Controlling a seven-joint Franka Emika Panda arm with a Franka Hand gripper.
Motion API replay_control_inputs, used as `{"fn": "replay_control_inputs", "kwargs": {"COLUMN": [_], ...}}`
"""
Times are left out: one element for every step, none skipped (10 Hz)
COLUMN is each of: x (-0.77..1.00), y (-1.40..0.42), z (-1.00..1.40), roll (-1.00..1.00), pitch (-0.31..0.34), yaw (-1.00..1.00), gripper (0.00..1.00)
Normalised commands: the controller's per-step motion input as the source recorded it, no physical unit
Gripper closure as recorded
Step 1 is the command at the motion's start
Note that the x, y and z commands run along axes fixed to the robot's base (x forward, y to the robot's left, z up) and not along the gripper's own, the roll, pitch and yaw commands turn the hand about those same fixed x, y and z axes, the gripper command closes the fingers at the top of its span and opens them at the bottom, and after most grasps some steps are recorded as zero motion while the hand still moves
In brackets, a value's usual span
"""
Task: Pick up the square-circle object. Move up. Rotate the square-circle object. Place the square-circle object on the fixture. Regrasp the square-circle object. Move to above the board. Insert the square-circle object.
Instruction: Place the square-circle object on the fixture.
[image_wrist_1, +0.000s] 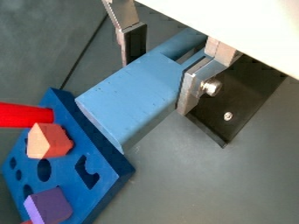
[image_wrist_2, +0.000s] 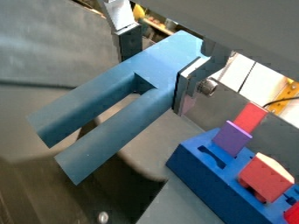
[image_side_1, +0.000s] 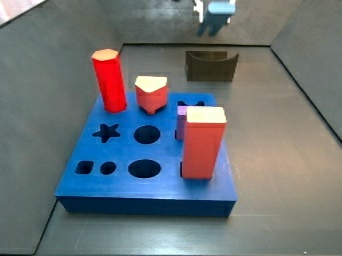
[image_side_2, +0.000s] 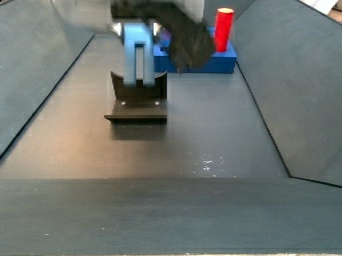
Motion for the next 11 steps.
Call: {"fn": "replay_control_inputs", "kwargs": {"x": [0.16,0.17,0.18,0.19,0.14,0.11,0.1,0.09,0.09,0.1,0.1], "y": [0.14,0.14,0.14,0.13,0.1,0.16,0.17,0.18,0.19,0.19,0.19], "z": [-1.0,-1.0,-1.0,-0.98,-0.69,-0.59,-0.57,-0.57,-0.57,-0.54,-0.54], "roll": [-0.71,-0.48,-0.31,-0.21,-0.16,-0.11,-0.1,-0.1,-0.1,-0.1,-0.1], "pitch": [0.175,0.12,0.086,0.053,0.008,-0.032,-0.038,-0.043,-0.045,-0.05,-0.049], "yaw": [-0.16,-0.19,-0.2,-0.19,-0.18,-0.16,-0.15,-0.14,-0.14,-0.12,-0.09], "gripper": [1.0,1.0,1.0,1.0,1.0,1.0,1.0,1.0,1.0,1.0,1.0]}}
